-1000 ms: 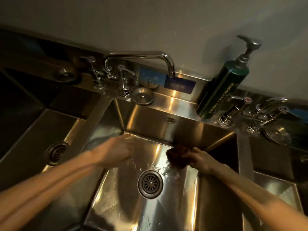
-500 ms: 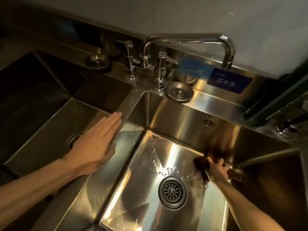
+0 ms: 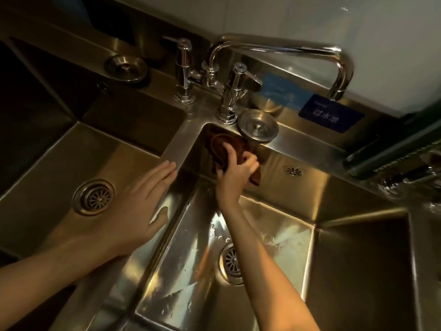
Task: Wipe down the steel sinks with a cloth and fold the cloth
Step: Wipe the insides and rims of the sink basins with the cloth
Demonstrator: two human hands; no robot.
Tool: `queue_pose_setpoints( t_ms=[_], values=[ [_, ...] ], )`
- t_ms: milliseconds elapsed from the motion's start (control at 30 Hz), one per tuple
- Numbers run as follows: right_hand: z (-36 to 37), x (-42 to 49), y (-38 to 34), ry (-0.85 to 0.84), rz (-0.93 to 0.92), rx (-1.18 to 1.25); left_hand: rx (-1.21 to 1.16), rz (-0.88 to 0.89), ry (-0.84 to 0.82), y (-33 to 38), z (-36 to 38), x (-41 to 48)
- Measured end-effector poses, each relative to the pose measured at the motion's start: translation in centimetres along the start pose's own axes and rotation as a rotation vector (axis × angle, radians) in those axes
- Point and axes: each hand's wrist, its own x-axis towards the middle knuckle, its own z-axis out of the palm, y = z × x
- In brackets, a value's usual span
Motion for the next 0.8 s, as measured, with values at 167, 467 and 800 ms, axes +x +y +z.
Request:
queue_pose_setpoints(
  t_ms=[167, 467, 800],
  values=[
    [3.6, -0.5, 1.9, -0.208, 0.011, -0.174, -0.016, 0.006, 0.038, 0.0, 0.1, 0.0],
    [-1.5, 0.5, 1.9, 0.173, -0.185, -0.100, -0.055, 0.032, 0.066, -0.8, 1.0, 0.1],
    [6.6, -1.4, 9.3, -0.393, 0.217, -0.274, 0.015, 0.053, 0.069, -0.4, 0.5, 0.0]
  ],
)
